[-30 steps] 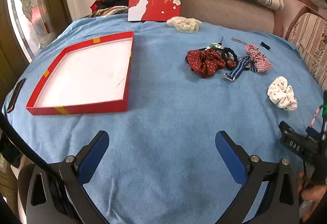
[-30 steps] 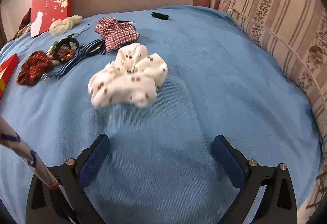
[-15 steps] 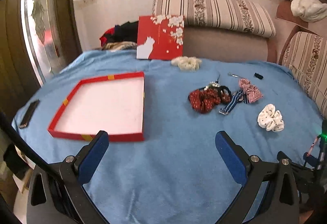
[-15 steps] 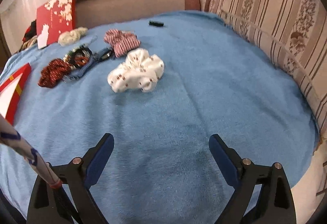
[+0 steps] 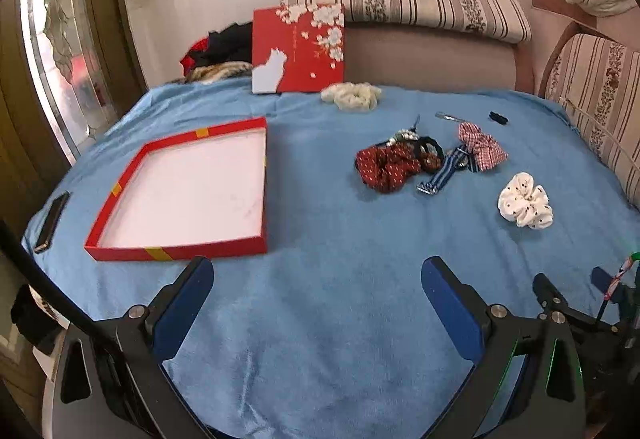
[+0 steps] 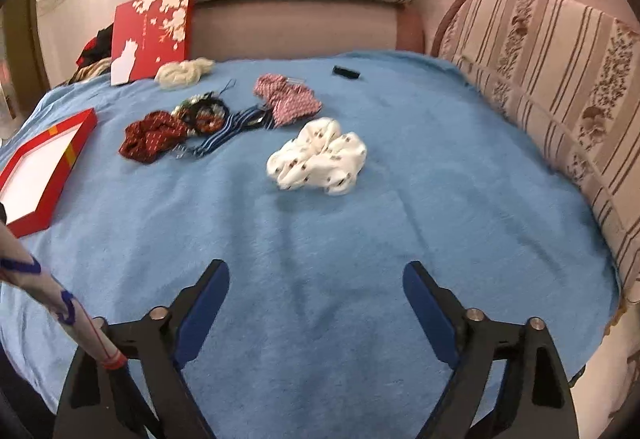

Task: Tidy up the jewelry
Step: 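Move both tools toward the scrunchies on the blue bedspread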

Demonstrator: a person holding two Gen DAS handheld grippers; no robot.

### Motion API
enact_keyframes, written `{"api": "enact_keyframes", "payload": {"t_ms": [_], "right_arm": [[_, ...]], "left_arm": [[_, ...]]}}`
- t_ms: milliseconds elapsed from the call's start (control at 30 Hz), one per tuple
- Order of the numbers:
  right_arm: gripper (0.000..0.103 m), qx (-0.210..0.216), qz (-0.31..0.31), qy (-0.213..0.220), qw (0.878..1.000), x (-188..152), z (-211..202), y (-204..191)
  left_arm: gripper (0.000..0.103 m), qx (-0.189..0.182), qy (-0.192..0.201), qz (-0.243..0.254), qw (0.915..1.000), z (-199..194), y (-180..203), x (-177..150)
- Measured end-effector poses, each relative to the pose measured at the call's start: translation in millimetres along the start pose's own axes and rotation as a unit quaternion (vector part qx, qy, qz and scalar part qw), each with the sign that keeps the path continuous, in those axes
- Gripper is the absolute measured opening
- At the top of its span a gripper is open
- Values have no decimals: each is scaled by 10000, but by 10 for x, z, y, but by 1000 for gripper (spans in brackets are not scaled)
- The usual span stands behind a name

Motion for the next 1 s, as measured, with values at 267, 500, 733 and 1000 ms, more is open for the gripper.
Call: {"api": "enact_keyframes", "payload": {"t_ms": [267,500,733,1000], "right_arm": [[87,73,104,-51,9999,-10,18,14],[87,82,106,-165,9998,-42,89,13],[87,119,75,-198,9997,-70,99,-28],[87,102,145,25,9998,185,-10,76]], "left_arm": [[103,-265,-262,29,9993,87,93,-47],[103,-297,-332,114,9989,125,125,-48],[103,-297,-381,60,9988,130,23,-19],[91,-366,-329,204,9986,53,11,256]]}}
Point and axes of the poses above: each gripper's, at about its wrist camera, not at the fingertips, and z roughly the way its jaws point, y to its right, x to its top, the point moved 8 cm from there along z, roughly the way its jaws point
